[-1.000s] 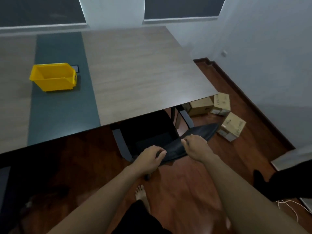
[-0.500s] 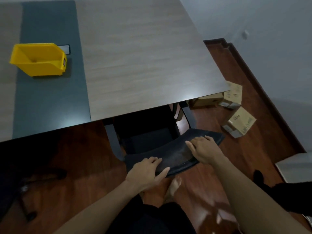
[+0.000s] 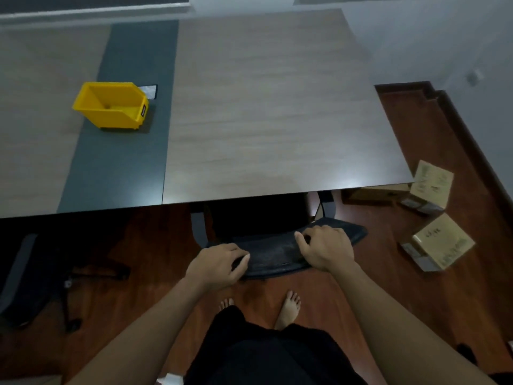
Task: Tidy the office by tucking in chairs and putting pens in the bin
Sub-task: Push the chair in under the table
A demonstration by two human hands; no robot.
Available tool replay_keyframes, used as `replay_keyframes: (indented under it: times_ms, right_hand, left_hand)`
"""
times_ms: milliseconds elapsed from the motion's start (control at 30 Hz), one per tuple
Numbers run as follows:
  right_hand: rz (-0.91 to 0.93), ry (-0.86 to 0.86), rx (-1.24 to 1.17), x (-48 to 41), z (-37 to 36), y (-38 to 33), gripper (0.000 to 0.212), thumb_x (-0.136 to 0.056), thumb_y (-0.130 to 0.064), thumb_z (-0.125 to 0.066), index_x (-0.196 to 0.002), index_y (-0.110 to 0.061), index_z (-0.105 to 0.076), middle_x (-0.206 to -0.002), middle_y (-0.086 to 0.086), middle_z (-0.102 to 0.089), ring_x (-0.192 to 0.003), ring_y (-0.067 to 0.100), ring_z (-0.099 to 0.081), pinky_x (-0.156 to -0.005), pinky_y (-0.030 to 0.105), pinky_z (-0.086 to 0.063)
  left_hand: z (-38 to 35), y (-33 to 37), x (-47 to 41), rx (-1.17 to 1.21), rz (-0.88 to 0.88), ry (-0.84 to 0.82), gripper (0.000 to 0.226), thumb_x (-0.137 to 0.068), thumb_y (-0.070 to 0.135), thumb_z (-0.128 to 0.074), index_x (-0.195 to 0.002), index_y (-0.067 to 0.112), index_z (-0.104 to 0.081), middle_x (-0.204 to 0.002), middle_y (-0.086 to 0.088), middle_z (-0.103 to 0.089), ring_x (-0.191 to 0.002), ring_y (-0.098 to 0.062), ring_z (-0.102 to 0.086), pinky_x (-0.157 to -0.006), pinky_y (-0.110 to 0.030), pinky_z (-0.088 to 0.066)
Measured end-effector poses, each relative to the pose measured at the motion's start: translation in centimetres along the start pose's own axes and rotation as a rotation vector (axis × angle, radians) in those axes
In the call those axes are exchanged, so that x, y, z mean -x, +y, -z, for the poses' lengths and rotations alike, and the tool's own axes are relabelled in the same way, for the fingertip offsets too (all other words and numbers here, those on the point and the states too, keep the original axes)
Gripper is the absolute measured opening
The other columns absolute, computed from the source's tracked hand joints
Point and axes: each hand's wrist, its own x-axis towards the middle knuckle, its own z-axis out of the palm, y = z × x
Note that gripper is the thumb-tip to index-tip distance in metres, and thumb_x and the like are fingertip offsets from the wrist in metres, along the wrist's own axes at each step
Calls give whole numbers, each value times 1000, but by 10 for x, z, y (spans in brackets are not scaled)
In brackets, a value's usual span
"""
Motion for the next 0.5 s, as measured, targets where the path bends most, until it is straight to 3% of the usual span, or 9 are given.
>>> replay_keyframes:
  times_ms: [100, 200, 333, 500]
  right_hand:
    - [-10, 26, -20, -17, 6, 6, 63, -102, -66, -29, -107, -30, -80, -100, 5, -79, -95, 30, -72, -93, 45, -47]
    - [-34, 28, -33, -33, 13, 10, 64, -101, -65, -28, -101, -27, -80, -93, 7, -78, -88, 32, -72, -88, 44, -49]
    - [-56, 29, -62, -51, 24, 15, 64, -101, -63, -27, -97, -27, -79, -94, 8, -77, -88, 33, -71, -86, 44, -52]
    - [-105, 82, -118, -72, 34, 27, 58, -102, -60, -33, -89, -25, -78, -88, 7, -76, -84, 34, -72, -75, 40, -52]
  left_hand:
    - [-4, -4, -17, -68, 67, 153, 67, -109, 57, -21, -97, 31, -81, -93, 13, -76, -75, -8, -70, -51, -35, -54]
    - [-8, -2, -26, -103, 187, 237, 63, -113, 50, -27, -93, 27, -82, -84, 10, -75, -69, -11, -68, -55, -37, -53]
    - [-8, 6, -37, -179, 272, 253, 27, -112, 29, -51, -124, 31, -75, -99, 10, -77, -87, -19, -68, -79, -41, -47]
    - [12, 5, -71, 63, 307, 212, 49, -111, 58, -31, -110, 36, -74, -110, 21, -69, -110, -7, -54, -99, -39, -32]
